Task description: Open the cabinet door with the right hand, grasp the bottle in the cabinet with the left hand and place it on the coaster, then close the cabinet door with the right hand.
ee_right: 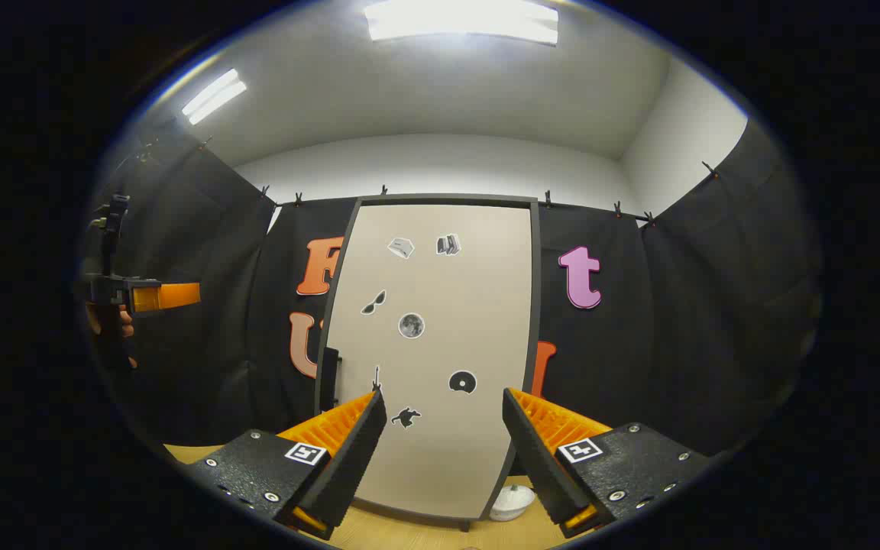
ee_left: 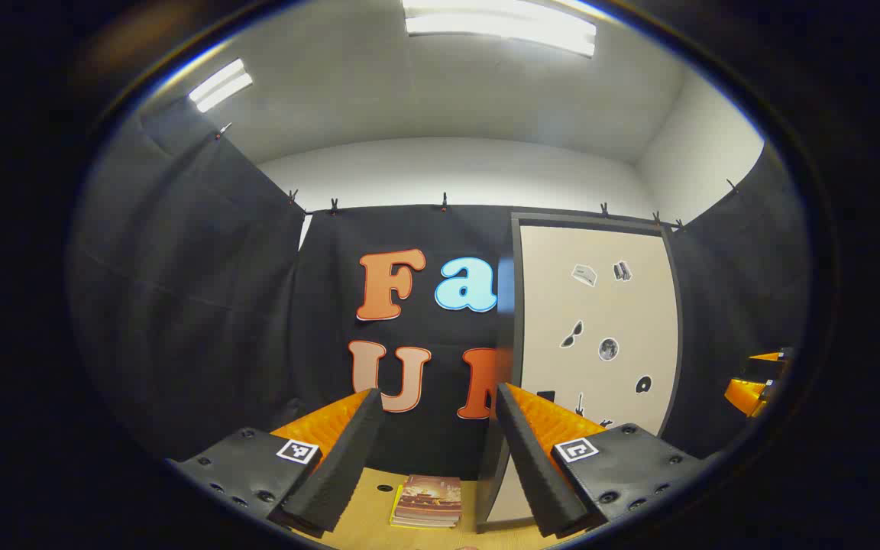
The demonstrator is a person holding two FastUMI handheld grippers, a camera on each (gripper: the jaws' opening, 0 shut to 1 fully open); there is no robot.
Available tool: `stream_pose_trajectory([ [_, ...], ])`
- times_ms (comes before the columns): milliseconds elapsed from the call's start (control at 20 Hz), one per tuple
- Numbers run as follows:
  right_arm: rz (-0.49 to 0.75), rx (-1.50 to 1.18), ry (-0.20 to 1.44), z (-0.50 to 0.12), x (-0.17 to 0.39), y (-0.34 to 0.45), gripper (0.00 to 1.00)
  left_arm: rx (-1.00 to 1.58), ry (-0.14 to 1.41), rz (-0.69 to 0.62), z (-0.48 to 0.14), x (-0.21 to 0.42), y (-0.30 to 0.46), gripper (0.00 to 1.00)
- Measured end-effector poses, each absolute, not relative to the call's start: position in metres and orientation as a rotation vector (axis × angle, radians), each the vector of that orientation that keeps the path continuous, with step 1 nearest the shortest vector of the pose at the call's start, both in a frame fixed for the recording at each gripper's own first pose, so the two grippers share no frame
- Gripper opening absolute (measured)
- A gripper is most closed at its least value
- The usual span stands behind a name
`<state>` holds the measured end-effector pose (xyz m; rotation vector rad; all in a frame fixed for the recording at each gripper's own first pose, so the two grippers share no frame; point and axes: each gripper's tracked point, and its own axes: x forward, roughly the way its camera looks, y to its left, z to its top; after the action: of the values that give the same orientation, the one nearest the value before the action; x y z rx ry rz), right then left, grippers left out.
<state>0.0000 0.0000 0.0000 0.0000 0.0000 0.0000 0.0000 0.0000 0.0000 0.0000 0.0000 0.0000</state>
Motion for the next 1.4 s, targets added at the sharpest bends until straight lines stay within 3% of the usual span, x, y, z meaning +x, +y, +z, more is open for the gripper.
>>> stream_pose_trajectory([
  [50, -0.008, 0.003, -0.008, 0.003, 0.000, -0.003, 0.94, 0.001, -0.003, -0.005, 0.002, -0.001, -0.001, 0.96],
  [250, -0.013, 0.016, -0.018, 0.006, 0.002, -0.006, 0.94, -0.001, -0.009, -0.018, 0.003, -0.003, -0.007, 0.99],
  [300, -0.010, 0.016, -0.015, 0.005, 0.004, -0.005, 0.94, 0.003, -0.008, -0.018, 0.003, -0.003, -0.006, 0.93],
  [950, 0.049, 0.034, -0.032, 0.001, 0.028, 0.027, 0.95, 0.045, -0.072, -0.019, 0.026, -0.018, -0.002, 0.99],
  [1400, 0.118, 0.064, 0.038, -0.031, 0.068, 0.079, 0.94, 0.051, -0.104, -0.052, 0.029, -0.043, 0.009, 0.93],
])
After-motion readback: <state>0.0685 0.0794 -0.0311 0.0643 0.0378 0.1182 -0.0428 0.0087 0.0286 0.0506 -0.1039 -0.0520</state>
